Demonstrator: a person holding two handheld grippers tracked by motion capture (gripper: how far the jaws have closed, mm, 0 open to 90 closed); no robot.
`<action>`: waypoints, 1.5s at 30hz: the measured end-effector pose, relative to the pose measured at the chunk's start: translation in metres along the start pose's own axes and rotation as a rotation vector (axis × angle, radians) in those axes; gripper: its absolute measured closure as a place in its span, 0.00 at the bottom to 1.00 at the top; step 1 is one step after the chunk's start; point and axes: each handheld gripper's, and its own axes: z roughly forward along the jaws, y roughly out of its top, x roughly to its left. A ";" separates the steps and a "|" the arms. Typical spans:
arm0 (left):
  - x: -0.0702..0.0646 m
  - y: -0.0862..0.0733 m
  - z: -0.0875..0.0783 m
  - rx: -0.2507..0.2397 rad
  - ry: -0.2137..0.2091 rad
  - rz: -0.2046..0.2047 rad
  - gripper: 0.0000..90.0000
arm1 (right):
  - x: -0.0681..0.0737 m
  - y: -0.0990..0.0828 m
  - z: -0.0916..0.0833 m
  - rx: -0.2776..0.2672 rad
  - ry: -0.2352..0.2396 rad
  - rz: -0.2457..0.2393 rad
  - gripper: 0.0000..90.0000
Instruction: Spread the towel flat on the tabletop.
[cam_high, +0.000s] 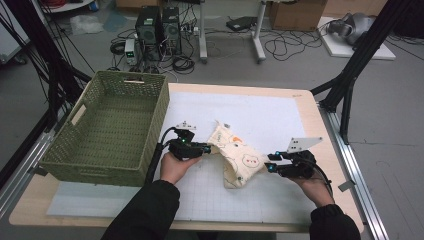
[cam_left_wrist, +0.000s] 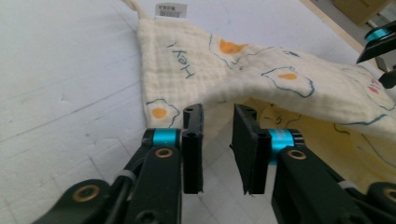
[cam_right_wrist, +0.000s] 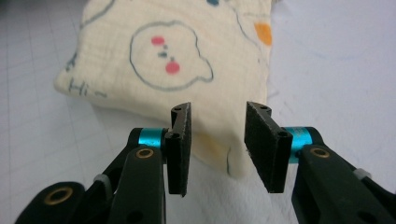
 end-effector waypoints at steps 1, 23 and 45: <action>0.000 -0.001 0.000 0.001 -0.004 -0.003 0.87 | -0.001 0.004 0.000 -0.007 0.006 -0.003 0.69; -0.014 -0.009 0.013 0.036 -0.086 0.035 0.87 | -0.013 0.014 0.055 0.142 0.058 0.015 0.99; -0.006 -0.009 0.011 0.025 -0.055 0.016 0.86 | -0.042 0.049 0.050 0.100 -0.004 0.044 0.70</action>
